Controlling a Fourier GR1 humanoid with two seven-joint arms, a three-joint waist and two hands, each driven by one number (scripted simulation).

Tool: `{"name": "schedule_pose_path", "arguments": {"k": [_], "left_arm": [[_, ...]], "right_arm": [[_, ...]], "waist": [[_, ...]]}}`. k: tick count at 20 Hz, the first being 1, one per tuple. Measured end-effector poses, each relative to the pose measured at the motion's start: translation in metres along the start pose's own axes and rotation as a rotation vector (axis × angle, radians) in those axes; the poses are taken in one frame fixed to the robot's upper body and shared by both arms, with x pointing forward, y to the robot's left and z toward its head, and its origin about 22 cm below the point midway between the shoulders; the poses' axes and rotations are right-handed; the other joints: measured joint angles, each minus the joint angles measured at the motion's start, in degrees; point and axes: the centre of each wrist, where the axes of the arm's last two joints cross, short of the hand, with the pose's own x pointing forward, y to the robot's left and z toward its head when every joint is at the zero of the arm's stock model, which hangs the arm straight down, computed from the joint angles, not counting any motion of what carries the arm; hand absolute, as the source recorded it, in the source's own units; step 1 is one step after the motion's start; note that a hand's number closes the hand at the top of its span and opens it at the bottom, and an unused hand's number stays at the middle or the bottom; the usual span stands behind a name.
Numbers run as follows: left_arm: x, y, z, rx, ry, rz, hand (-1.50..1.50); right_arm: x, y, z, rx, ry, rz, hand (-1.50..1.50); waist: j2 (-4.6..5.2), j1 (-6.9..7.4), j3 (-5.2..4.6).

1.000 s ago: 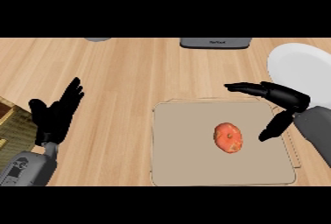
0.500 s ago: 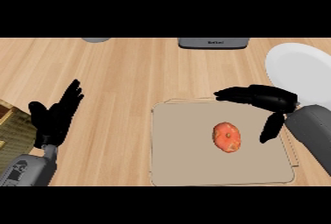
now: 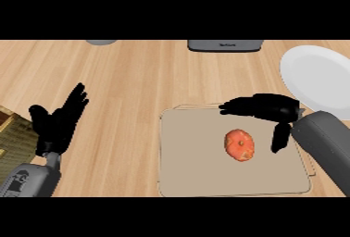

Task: Pick the squash from the tray and place it in the plate

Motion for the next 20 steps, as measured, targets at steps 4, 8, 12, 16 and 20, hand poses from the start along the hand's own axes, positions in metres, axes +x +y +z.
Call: {"name": "schedule_pose_path", "arguments": {"k": [4, 8, 12, 16, 20], "left_arm": [[-0.003, 0.004, -0.004, 0.004, -0.004, 0.001, 0.0], [-0.008, 0.006, -0.003, 0.001, -0.005, -0.004, 0.0], [-0.009, 0.006, 0.004, 0.003, -0.009, -0.005, 0.0], [-0.006, 0.005, 0.005, 0.002, -0.008, -0.005, 0.0], [-0.004, 0.007, 0.001, 0.004, -0.005, -0.009, 0.0]], "right_arm": [[0.004, 0.007, -0.011, 0.029, 0.009, 0.012, -1.5], [0.01, 0.013, -0.023, 0.04, 0.024, 0.029, -1.5], [0.014, 0.018, -0.034, 0.052, 0.034, 0.044, -1.5], [0.013, 0.023, -0.04, 0.072, 0.04, 0.072, -1.5], [0.014, 0.027, -0.049, 0.119, 0.034, 0.105, 1.5]], "waist": [[0.02, -0.13, 0.01], [0.0, -0.19, 0.0], [0.0, -0.1, 0.01], [-0.09, -0.03, -0.1], [-0.26, 0.0, -0.31]]}}
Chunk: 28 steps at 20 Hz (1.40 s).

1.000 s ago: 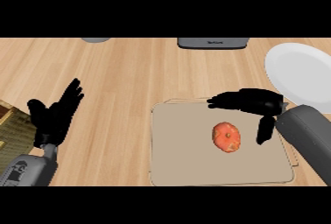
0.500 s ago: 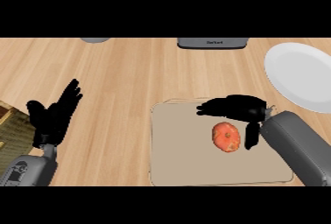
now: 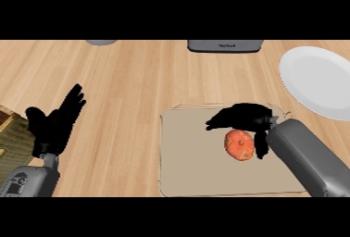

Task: Pick the squash from the tray and place it in the plate

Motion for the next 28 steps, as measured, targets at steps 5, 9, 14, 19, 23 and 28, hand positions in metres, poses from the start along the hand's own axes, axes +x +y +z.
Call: {"name": "schedule_pose_path", "arguments": {"k": [5, 9, 14, 19, 23, 28], "left_arm": [[0.008, 0.0, -0.003, 0.003, 0.004, 0.002, 0.0], [0.001, 0.002, 0.002, 0.004, 0.003, 0.002, 0.0], [-0.002, -0.004, 0.004, 0.004, -0.006, 0.005, 0.0], [0.001, -0.003, 0.002, 0.007, -0.013, 0.005, 0.0], [0.003, -0.005, 0.001, -0.01, -0.019, -0.005, 0.0], [0.001, -0.007, 0.001, -0.018, -0.012, 0.002, 0.0]], "right_arm": [[0.006, 0.003, 0.003, 0.016, -0.049, 0.069, 1.5], [0.009, 0.007, 0.002, 0.007, -0.073, 0.073, 1.5], [-0.006, 0.004, 0.005, -0.112, 0.112, -0.104, 1.5], [-0.031, -0.009, 0.019, -0.381, 0.49, -0.329, 1.5], [-0.032, -0.044, 0.016, -0.62, 0.763, -0.342, 1.5], [-0.02, -0.087, 0.014, -0.964, 0.987, -0.225, 1.5]], "waist": [[-0.44, -0.12, -0.26], [-0.63, -0.06, -0.47], [-0.27, -0.23, -0.43], [0.56, -0.46, 0.01], [0.76, 0.67, 0.2], [0.56, 0.93, 0.24]]}}
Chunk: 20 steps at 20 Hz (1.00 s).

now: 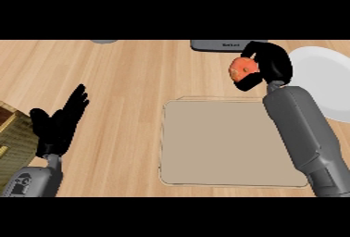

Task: Pick the squash from the tray and place it in the plate

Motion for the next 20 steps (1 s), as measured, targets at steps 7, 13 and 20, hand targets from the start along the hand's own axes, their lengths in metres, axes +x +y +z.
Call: {"name": "schedule_pose_path", "arguments": {"k": [7, 13, 20], "left_arm": [[-0.003, -0.003, 0.001, 0.005, -0.001, 0.003, 0.0], [0.001, 0.001, -0.003, 0.013, 0.002, -0.001, 0.0], [0.002, 0.002, -0.007, 0.017, 0.002, 0.002, 0.0]], "right_arm": [[0.001, -0.025, -0.012, -0.376, 0.186, 0.033, 1.5], [-0.027, -0.049, -0.023, -0.484, 0.323, -0.06, 1.5], [-0.094, -0.068, -0.023, -0.533, 0.428, -0.076, 1.5]], "waist": [[-0.09, -0.41, 0.04], [-0.08, -0.64, 0.08], [-0.02, -0.59, 0.1]]}}
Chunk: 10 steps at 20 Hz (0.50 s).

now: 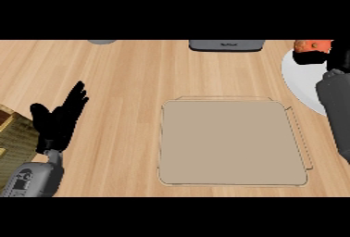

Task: Pick the squash from the tray and place it in the plate

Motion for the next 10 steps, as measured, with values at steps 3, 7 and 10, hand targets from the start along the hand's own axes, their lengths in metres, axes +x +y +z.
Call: {"name": "schedule_pose_path", "arguments": {"k": [3, 7, 10], "left_arm": [[0.001, 0.0, 0.004, -0.006, -0.005, 0.004, 0.0], [0.002, -0.002, 0.003, -0.012, -0.007, -0.002, 0.0], [0.003, -0.006, 0.001, -0.02, -0.008, 0.002, 0.0]], "right_arm": [[-0.028, -0.008, -0.015, -0.007, 0.029, 0.013, 1.5], [-0.068, -0.013, -0.024, 0.023, 0.058, 0.065, 1.5], [-0.087, -0.016, -0.028, 0.1, 0.084, 0.106, 1.5]], "waist": [[0.1, 0.34, 0.04], [0.28, 0.63, 0.06], [0.44, 0.87, 0.09]]}}
